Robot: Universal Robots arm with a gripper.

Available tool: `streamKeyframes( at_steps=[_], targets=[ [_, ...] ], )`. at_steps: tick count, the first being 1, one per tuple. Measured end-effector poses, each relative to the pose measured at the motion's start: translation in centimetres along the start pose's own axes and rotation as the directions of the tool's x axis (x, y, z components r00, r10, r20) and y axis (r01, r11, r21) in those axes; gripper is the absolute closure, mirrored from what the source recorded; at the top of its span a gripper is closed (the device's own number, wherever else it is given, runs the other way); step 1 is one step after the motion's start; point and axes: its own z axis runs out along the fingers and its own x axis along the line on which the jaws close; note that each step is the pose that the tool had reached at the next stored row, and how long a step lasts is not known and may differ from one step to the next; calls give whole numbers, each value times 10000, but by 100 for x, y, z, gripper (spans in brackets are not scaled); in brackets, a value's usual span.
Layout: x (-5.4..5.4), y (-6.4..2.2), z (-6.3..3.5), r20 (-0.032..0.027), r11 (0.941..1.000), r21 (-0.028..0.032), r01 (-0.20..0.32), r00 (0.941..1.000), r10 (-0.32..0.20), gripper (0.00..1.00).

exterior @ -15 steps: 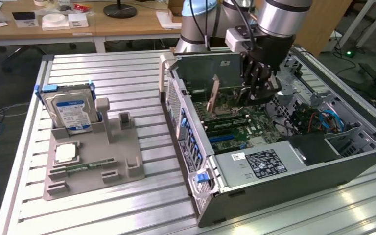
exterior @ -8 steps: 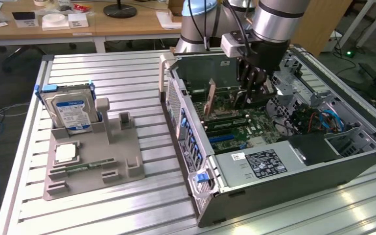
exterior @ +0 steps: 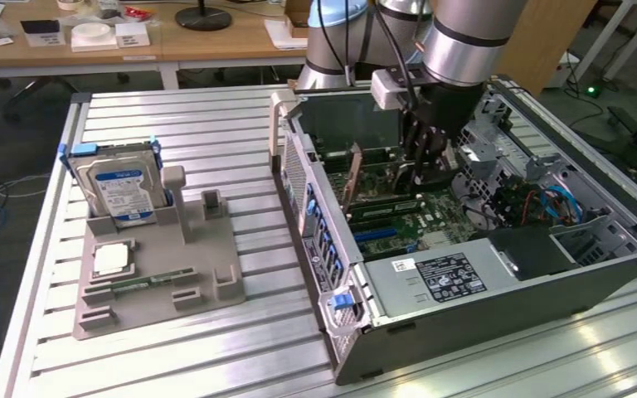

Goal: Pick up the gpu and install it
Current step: 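Insert the gpu into the slot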

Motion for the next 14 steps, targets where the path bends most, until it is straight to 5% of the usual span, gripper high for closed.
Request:
streamKeyframes(
  at_steps=[14],
  targets=[
    [57,138,206,-14,10000,2,-9,10000,9,72]
  ],
)
